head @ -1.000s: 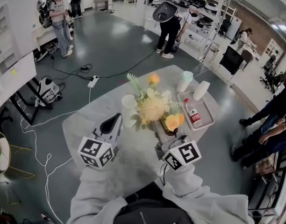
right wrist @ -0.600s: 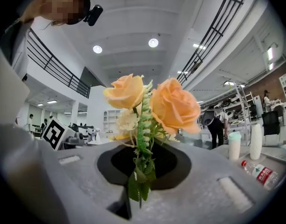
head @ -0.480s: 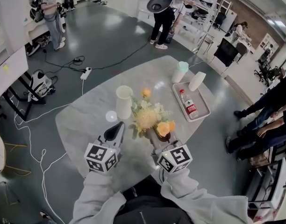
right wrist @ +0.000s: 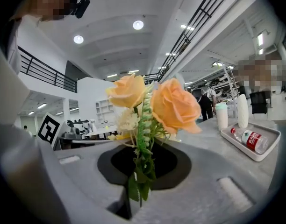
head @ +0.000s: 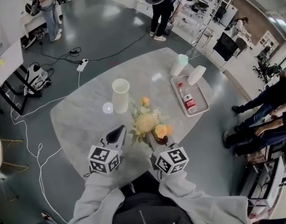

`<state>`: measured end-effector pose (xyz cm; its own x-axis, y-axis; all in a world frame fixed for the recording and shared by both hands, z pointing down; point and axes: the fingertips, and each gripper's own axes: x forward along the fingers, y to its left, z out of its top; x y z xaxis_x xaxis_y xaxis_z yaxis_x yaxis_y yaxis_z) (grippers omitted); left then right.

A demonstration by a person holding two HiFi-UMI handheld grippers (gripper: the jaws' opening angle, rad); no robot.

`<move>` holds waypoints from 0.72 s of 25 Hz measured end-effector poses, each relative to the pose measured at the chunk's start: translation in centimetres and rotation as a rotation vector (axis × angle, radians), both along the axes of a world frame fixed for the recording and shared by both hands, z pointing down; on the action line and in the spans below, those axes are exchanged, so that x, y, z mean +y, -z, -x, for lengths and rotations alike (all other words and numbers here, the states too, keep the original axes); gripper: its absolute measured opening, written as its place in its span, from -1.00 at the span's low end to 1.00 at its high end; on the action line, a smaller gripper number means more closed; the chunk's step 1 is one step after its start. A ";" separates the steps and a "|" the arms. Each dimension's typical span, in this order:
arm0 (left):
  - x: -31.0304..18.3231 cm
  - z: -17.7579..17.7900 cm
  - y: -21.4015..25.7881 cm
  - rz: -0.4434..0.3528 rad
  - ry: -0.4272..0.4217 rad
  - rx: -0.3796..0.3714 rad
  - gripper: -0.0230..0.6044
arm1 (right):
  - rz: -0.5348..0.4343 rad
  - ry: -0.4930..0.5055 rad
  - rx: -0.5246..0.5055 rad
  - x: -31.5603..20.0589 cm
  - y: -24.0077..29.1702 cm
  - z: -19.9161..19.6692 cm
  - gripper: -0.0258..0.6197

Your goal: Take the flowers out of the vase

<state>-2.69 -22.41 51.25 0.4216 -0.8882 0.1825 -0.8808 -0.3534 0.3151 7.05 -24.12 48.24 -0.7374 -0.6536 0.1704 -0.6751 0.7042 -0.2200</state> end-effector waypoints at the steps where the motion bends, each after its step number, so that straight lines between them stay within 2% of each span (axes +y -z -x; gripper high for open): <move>1: -0.1 -0.1 -0.2 0.007 0.000 0.003 -0.91 | 0.007 -0.004 0.002 -0.1 -0.2 -0.2 -0.75; 18: -0.4 -0.4 -1.7 0.057 0.017 0.028 -0.91 | 0.022 0.002 -0.002 -0.7 -0.6 -0.4 -0.75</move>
